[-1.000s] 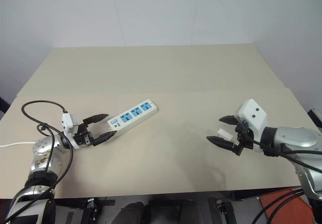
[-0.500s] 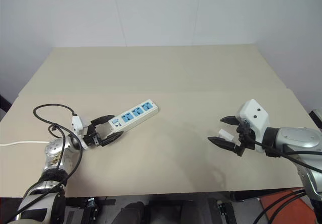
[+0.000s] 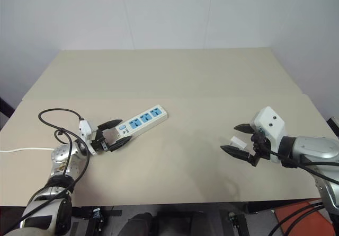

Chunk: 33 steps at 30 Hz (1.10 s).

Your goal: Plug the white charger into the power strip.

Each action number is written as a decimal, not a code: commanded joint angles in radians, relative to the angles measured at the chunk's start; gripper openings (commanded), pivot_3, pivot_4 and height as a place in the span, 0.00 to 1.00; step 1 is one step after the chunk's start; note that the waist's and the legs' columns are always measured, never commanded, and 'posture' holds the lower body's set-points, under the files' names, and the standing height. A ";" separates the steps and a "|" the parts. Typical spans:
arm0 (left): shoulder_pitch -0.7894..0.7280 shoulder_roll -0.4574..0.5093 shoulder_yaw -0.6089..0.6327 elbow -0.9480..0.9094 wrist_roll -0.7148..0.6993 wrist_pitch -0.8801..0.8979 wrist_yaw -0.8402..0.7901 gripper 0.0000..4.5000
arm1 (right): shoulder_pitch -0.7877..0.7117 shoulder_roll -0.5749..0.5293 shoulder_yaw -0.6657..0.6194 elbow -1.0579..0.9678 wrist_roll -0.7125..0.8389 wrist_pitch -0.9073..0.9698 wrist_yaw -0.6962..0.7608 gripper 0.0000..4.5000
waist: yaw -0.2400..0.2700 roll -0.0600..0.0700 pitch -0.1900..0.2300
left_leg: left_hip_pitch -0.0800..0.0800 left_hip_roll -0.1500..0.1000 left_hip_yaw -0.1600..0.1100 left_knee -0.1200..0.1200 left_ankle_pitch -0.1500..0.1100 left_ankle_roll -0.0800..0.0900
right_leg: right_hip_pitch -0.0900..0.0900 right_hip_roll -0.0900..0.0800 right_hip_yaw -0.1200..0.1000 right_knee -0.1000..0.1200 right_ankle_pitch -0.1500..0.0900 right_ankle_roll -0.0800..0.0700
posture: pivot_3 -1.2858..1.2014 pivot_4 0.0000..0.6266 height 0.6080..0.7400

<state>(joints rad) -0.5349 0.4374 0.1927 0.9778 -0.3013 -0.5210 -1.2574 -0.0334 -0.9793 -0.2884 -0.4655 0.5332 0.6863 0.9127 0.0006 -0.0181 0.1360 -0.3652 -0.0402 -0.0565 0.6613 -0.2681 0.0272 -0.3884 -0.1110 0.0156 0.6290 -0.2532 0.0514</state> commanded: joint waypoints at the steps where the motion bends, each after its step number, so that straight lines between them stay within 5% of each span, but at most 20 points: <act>1: 0.005 0.008 -0.012 0.029 0.028 -0.006 0.012 0.96 | -0.007 -0.001 -0.032 -0.020 0.000 -0.026 -0.004 1.00 | 0.000 0.000 0.000 | 0.000 0.000 0.000 0.000 0.000 0.000 | 0.000 0.000 0.000 0.000 0.000 0.000 | 0.52 0.24 1.00; 6: 0.010 0.009 -0.017 0.040 0.042 -0.015 0.017 0.71 | -0.006 0.001 -0.030 -0.022 0.000 -0.024 -0.008 1.00 | 0.000 0.002 -0.001 | 0.001 0.000 0.000 0.000 0.000 0.000 | 0.001 0.000 0.000 0.000 0.000 0.000 | 0.52 0.24 1.00; 21: 0.001 0.008 -0.048 -0.037 0.028 0.040 -0.090 0.71 | -0.024 -0.027 -0.027 -0.023 0.022 0.027 0.002 1.00 | -0.001 0.002 -0.001 | 0.001 0.000 0.000 0.000 0.000 0.000 | 0.001 0.000 0.000 0.000 0.000 0.000 | 0.52 0.24 1.00; 33: -0.024 -0.045 -0.194 -0.150 0.061 0.017 -0.233 0.71 | -0.333 -0.211 0.116 -0.080 0.147 0.487 -0.078 1.00 | 0.011 0.001 -0.001 | -0.004 0.000 -0.002 0.000 0.000 0.000 | -0.001 0.000 -0.002 -0.003 0.000 0.000 | 0.52 0.24 1.00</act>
<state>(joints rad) -0.5515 0.3936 0.0347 0.8486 -0.2753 -0.4857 -1.4585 -0.3312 -1.1624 -0.1941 -0.5268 0.6605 1.1002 0.8553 0.0121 -0.0167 0.1352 -0.3691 -0.0401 -0.0579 0.6613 -0.2683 0.0275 -0.3898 -0.1114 0.0141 0.6254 -0.2532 0.0513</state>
